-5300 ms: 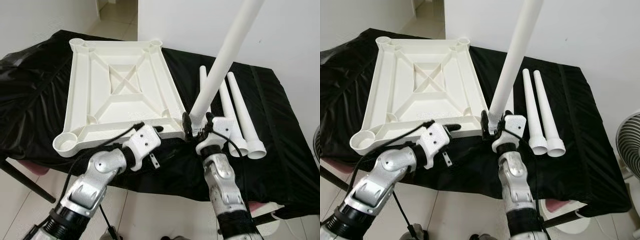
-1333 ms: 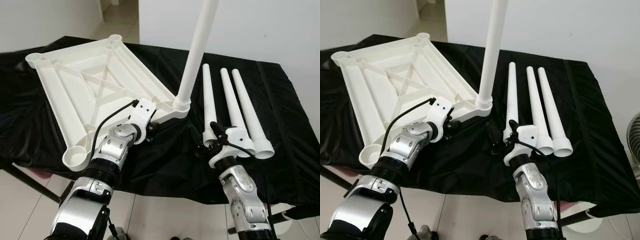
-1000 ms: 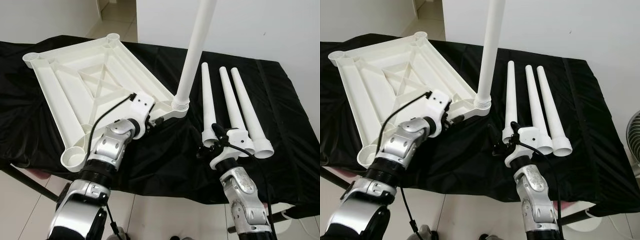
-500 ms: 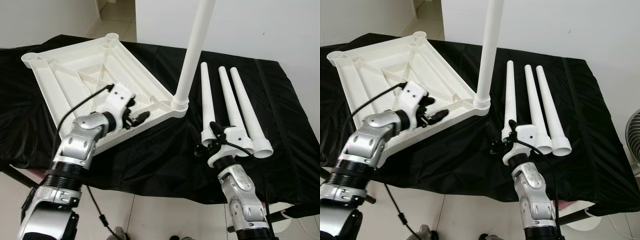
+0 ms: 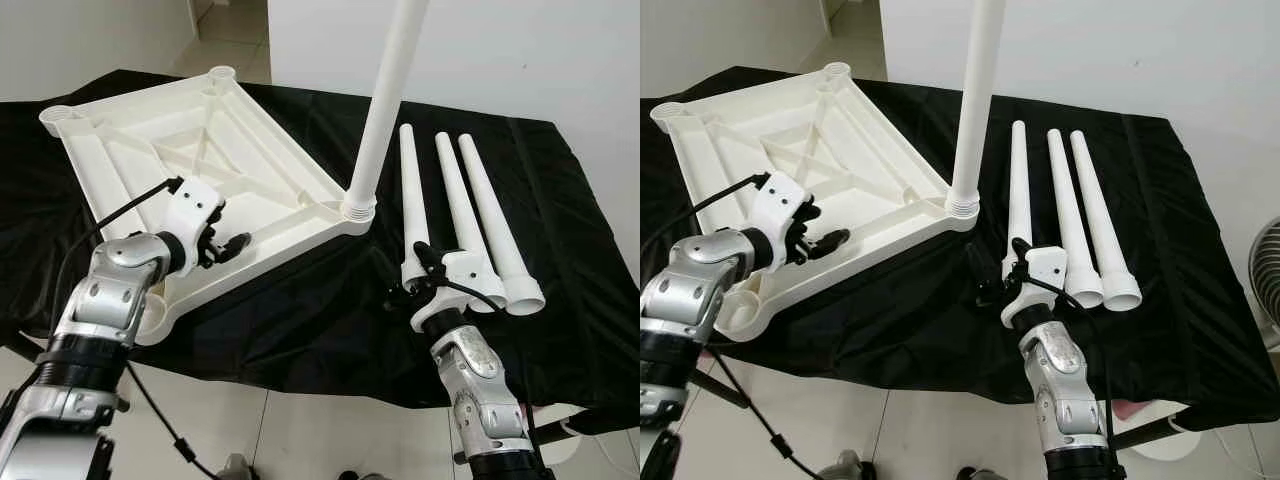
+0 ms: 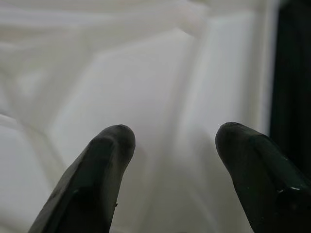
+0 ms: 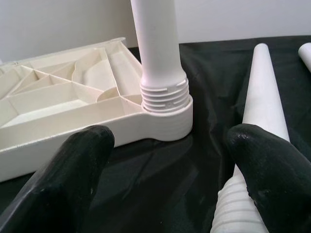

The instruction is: Building children table

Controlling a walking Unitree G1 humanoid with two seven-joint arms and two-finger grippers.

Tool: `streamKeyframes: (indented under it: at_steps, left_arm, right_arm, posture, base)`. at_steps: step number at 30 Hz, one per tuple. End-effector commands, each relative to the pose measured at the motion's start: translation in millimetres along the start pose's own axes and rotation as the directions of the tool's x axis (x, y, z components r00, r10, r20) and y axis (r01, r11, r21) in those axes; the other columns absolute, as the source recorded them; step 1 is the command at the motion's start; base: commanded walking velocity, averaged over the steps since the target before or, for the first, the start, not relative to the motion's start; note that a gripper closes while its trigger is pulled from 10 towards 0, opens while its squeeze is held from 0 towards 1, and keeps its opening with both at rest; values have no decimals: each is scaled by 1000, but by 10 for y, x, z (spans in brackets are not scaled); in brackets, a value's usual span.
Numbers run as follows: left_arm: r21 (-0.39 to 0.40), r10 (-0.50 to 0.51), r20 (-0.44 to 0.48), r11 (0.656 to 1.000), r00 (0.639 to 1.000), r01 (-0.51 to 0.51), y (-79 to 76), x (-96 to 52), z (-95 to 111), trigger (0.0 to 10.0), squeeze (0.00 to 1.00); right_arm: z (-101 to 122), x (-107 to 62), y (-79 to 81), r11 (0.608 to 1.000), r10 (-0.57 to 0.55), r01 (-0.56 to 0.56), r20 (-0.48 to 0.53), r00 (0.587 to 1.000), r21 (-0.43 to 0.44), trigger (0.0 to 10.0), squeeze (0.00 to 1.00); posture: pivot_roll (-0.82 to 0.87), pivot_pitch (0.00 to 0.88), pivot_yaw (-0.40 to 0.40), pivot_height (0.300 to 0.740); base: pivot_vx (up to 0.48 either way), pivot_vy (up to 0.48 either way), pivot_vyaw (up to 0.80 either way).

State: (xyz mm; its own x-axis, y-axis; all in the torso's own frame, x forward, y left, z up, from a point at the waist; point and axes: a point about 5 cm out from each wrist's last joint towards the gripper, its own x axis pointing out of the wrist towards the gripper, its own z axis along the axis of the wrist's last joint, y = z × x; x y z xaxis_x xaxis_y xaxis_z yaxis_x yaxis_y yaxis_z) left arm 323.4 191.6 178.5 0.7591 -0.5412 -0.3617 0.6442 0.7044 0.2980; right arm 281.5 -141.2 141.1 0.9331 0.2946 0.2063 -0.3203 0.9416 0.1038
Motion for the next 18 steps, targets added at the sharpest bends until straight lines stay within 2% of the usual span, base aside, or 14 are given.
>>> streamKeyframes:
  at_steps: [1,4,7,18]
  left_arm:
    - [6,-78,-8,997,997,78,-87,0,-4,10000,0]
    - [16,-166,-16,986,986,166,-215,-59,-67,10000,0]
    - [17,-199,-16,980,980,199,-285,-67,-82,10000,0]
    - [15,-190,-48,982,981,191,-379,34,-111,10000,0]
  right_arm:
    - [-22,-5,-4,1000,3,-3,-4,1000,-6,10000,0]
    - [-25,1,-6,1000,4,-4,-5,1000,-7,10000,0]
    - [-28,6,-2,1000,6,-6,-6,1000,-7,10000,0]
    - [-37,22,12,1000,12,-12,-5,1000,-3,10000,0]
  posture:
    - [152,86,-26,740]
    - [158,84,-26,740]
    - [161,85,-27,740]
    - [161,88,-25,740]
  base:
    - [0,0,0]
    - [0,0,0]
    - [0,0,0]
    - [0,0,0]
